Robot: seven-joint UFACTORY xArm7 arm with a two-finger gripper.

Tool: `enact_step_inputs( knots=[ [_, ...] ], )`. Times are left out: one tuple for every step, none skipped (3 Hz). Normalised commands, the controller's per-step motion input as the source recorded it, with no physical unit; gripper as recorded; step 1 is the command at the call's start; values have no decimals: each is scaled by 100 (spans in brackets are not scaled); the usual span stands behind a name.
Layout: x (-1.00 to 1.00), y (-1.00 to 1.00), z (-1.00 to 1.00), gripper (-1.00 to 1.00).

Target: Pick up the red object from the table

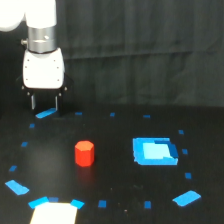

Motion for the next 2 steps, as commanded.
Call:
enact_step_inputs(
  knots=[
    [97, -100, -100, -56],
    [100, -100, -100, -32]
  ],
)
